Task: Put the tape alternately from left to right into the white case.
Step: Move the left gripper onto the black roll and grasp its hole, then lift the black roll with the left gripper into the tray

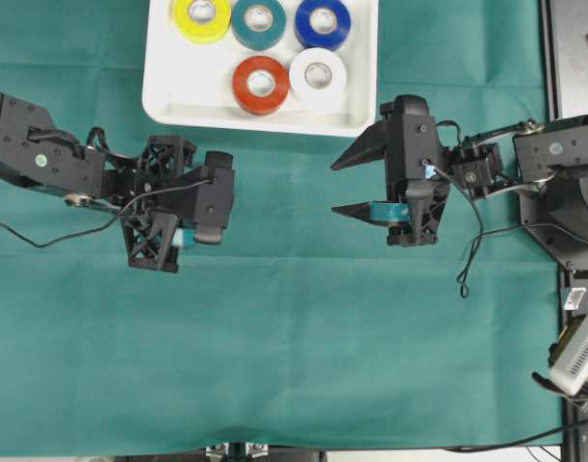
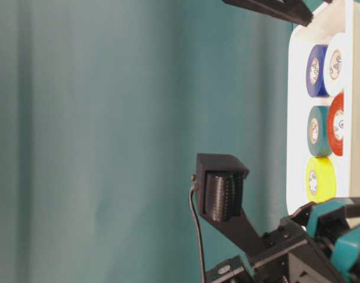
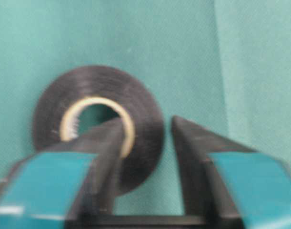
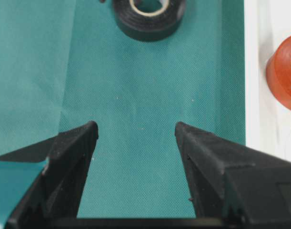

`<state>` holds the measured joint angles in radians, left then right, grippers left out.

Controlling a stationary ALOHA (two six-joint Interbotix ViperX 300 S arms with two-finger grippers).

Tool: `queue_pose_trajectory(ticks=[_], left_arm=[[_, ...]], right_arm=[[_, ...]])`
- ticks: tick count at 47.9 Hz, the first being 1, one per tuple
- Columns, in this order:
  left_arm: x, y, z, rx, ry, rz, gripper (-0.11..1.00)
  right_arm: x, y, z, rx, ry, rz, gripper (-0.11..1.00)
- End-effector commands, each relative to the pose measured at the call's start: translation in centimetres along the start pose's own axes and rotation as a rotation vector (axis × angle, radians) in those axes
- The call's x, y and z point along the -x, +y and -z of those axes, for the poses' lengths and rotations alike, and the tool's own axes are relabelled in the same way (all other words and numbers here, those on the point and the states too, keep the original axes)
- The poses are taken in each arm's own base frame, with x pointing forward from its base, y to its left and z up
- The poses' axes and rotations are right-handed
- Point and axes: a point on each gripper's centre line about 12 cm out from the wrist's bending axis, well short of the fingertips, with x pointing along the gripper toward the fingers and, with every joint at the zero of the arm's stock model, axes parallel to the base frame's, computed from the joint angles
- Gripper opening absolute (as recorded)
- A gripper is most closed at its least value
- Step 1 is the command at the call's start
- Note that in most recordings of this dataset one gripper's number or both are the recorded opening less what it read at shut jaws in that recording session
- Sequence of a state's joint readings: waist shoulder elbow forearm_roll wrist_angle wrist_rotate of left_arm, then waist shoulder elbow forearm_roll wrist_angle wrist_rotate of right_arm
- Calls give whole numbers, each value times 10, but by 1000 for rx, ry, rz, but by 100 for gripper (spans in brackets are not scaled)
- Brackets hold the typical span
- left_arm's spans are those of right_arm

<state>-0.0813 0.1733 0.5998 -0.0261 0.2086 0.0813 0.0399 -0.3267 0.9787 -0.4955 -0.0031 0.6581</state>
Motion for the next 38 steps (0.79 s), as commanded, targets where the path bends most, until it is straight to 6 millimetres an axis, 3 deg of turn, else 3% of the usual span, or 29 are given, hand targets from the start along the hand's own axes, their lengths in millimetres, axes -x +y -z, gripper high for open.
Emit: queue_pose_trajectory(ticks=[1, 13, 32, 38], left_arm=[[12, 1, -14, -2, -47, -3, -2], [19, 0, -16, -3, -44, -1, -3], [67, -7, -34, -20, -105, 9, -3], [70, -6, -34, -21, -106, 7, -3]], right_arm=[[8, 3, -12, 0, -52, -16, 76], [8, 3, -12, 0, -54, -16, 76], [8, 4, -13, 0, -55, -16, 76], [8, 4, -13, 0, -55, -16, 76]])
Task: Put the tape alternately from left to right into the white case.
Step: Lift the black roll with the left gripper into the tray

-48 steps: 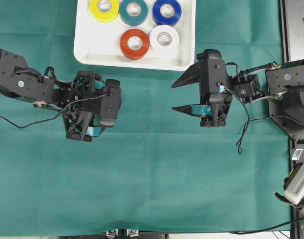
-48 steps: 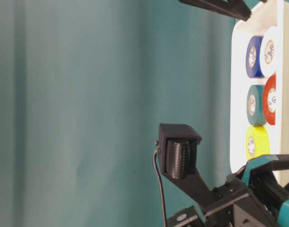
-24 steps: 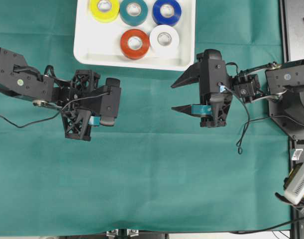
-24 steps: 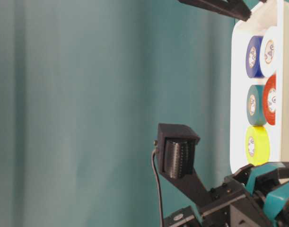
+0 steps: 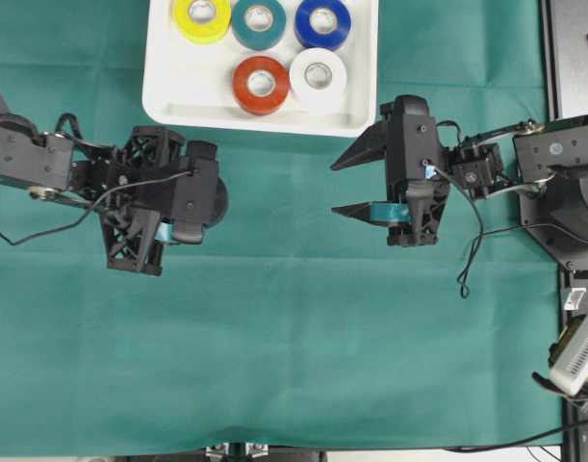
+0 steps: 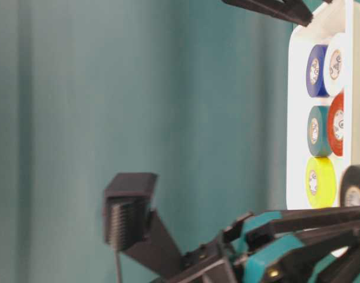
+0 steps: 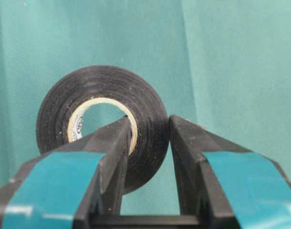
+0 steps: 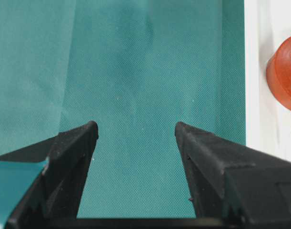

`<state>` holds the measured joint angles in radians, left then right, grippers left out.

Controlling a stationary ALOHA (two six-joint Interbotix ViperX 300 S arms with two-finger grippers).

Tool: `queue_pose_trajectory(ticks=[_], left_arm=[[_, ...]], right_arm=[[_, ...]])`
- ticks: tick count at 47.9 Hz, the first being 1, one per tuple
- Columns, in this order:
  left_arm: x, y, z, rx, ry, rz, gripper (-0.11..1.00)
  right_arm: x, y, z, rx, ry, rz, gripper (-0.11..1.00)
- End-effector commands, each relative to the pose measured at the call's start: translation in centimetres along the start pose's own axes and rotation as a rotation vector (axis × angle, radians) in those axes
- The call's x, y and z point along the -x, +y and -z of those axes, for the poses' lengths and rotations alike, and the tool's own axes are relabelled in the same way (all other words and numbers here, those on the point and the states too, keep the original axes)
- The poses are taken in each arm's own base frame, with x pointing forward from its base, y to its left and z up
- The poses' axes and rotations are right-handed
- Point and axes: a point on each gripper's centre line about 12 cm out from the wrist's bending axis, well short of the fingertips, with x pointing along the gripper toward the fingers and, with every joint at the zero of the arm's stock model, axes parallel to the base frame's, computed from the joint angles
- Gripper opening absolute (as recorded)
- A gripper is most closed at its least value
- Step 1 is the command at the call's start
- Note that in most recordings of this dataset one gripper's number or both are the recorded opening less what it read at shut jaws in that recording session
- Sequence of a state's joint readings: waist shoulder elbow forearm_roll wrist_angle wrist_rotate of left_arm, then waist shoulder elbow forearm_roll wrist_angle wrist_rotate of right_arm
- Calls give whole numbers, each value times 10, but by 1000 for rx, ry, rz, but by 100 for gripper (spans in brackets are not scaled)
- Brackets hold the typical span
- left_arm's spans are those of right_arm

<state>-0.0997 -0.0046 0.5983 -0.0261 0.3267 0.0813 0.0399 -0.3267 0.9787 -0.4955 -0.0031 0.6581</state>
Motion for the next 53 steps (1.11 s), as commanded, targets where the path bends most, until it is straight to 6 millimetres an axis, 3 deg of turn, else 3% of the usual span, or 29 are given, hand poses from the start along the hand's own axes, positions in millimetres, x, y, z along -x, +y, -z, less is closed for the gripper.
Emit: queue_pose_trajectory(ticks=[1, 11, 30, 42, 53], left_arm=[[12, 2, -11, -2, -44, -6, -3], [12, 16, -10, 17, -41, -29, -3], [14, 71, -3, -13, -34, -124, -3], [18, 118, 13, 23, -41, -212, -3], [13, 139, 27, 44, -18, -246, -3]], right_arm=[[8, 4, -13, 0, -55, -16, 76], [8, 4, -13, 0, -55, -16, 76], [8, 3, -12, 0, -52, -16, 76], [8, 3, -12, 2, -54, -16, 76], [8, 3, -12, 0, -52, -16, 76]])
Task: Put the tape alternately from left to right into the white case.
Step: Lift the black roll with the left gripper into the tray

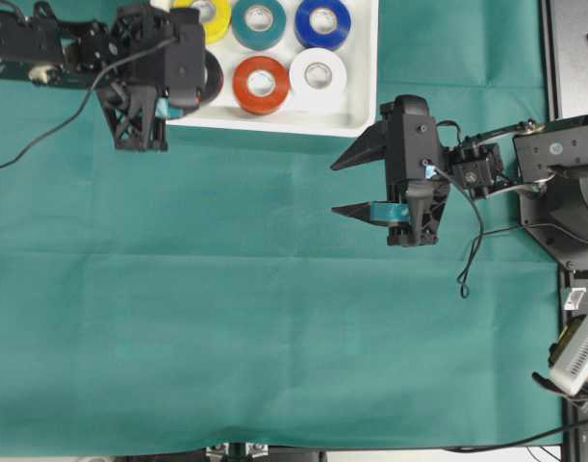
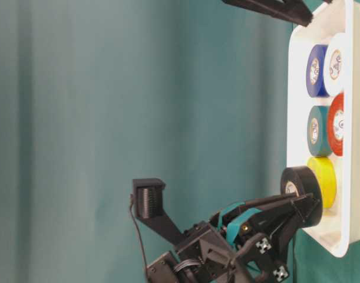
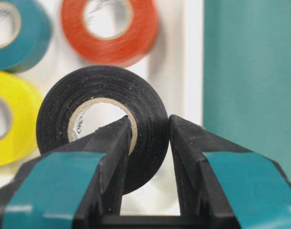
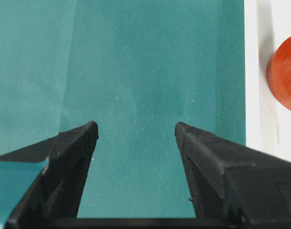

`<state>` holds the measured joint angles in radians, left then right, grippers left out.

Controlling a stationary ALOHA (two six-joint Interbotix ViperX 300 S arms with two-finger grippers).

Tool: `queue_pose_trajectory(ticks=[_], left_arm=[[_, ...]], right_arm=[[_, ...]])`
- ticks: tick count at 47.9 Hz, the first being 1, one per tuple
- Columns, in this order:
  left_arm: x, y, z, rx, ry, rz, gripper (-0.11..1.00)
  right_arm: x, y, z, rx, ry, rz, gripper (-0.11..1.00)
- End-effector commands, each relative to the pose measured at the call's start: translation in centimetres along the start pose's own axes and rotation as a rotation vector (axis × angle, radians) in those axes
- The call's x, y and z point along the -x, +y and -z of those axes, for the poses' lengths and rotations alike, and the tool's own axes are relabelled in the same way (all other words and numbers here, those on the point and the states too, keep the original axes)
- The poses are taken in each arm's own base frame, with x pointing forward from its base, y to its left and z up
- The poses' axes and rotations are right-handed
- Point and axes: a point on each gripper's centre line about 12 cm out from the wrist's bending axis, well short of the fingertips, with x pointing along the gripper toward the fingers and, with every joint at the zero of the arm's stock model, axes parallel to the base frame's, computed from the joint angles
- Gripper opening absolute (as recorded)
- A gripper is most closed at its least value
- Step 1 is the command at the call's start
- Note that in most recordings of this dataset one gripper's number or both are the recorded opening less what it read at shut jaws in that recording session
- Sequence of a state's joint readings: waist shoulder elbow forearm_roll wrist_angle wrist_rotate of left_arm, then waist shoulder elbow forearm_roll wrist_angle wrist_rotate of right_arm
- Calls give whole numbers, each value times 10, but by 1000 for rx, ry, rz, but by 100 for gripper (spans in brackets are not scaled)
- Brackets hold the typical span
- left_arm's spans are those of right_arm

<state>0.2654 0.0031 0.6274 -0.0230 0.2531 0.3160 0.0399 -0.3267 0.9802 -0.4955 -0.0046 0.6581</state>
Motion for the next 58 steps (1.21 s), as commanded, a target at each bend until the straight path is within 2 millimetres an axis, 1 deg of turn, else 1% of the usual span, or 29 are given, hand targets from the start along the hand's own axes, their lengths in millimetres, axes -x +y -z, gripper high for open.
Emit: queue_pose_trajectory(ticks=[1, 7, 11, 23, 27, 30, 32, 39, 40, 41, 45, 47, 54, 58], left_arm=[[-2, 6, -4, -4, -15, -14, -3], [-13, 7, 1, -10, 11, -9, -3], [-16, 7, 1, -13, 17, -8, -3], [-11, 8, -2, -13, 1, -13, -3], [-9, 8, -3, -10, -7, -15, 1], [-8, 8, -4, -8, -8, -15, 10], [-7, 8, -4, -8, -10, -15, 18], [-5, 8, -4, -10, -14, -17, 61], [-5, 8, -4, -11, -14, -16, 65], [-5, 8, -4, -11, -14, -16, 66], [-5, 8, -5, -10, -16, -16, 59], [-5, 8, -5, -10, -16, -16, 58], [-2, 7, -8, -7, -27, -16, 57], [3, 1, -11, -20, -41, -9, 57]], right_arm=[[8, 3, -13, 0, -54, -15, 76], [8, 3, -13, 0, -54, -15, 76], [8, 3, -12, 0, -53, -15, 76], [8, 3, -12, 0, -53, -15, 76], [8, 3, -13, 0, -54, -15, 76], [8, 3, -12, 0, -53, -15, 76], [8, 3, -12, 0, -51, -15, 76], [8, 3, -12, -1, -53, -15, 76], [8, 3, -12, -1, -53, -15, 76], [8, 3, -13, -1, -54, -15, 76], [8, 3, -13, 0, -53, -15, 76], [8, 3, -13, -1, -53, -15, 76], [8, 3, -12, -1, -53, -15, 76], [8, 3, -11, -1, -50, -14, 76]])
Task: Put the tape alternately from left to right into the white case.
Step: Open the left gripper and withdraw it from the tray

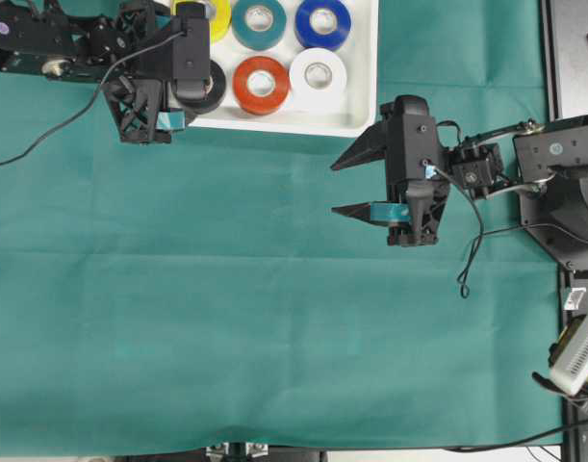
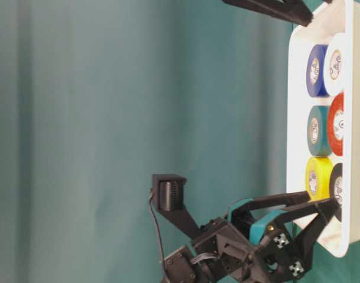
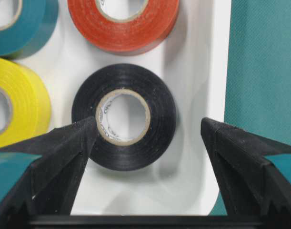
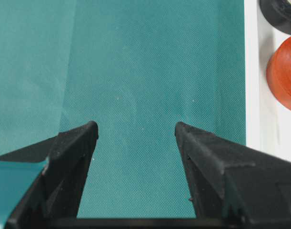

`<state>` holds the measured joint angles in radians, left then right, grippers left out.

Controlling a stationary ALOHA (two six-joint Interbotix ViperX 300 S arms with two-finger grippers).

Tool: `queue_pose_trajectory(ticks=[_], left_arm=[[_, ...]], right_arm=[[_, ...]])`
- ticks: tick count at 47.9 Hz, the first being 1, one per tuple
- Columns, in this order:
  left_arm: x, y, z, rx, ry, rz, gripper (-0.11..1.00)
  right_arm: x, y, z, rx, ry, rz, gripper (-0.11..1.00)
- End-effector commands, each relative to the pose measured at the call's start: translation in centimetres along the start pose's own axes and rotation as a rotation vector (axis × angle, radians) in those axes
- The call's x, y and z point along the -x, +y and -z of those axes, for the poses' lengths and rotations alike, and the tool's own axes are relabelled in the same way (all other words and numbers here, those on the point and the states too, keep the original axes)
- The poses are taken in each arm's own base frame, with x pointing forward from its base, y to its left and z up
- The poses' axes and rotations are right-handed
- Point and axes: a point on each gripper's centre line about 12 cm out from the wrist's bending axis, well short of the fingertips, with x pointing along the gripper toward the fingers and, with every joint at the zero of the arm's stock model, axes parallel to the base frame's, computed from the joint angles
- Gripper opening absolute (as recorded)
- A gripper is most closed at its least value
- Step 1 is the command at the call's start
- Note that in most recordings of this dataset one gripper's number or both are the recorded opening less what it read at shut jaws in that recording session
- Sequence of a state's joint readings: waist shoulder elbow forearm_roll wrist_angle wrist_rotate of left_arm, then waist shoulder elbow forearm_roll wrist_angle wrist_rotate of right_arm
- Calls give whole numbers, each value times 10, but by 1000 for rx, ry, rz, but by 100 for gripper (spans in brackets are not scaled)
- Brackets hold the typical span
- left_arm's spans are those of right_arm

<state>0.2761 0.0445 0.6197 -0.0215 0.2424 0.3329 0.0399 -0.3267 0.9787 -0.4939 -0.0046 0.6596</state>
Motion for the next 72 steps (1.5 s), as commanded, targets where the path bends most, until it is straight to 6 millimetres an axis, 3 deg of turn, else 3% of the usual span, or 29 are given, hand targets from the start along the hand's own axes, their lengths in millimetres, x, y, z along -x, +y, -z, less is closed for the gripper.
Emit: queue_pose_trajectory(ticks=[1, 15, 35, 58, 72], left_arm=[[18, -3, -17, -14, -70, -8, 57], [35, -43, -30, -76, -123, 53, 57], [38, -87, -27, -58, -115, 139, 57], [55, -89, -23, -31, -142, 143, 57], [68, -88, -12, -28, -178, 137, 57]], right_arm=[[8, 3, -11, 2, -50, -15, 76], [8, 3, -12, 4, -53, -15, 76], [8, 3, -11, 3, -48, -14, 76], [11, 3, -13, 3, -58, -14, 76], [34, 4, -16, 4, -123, -25, 76]])
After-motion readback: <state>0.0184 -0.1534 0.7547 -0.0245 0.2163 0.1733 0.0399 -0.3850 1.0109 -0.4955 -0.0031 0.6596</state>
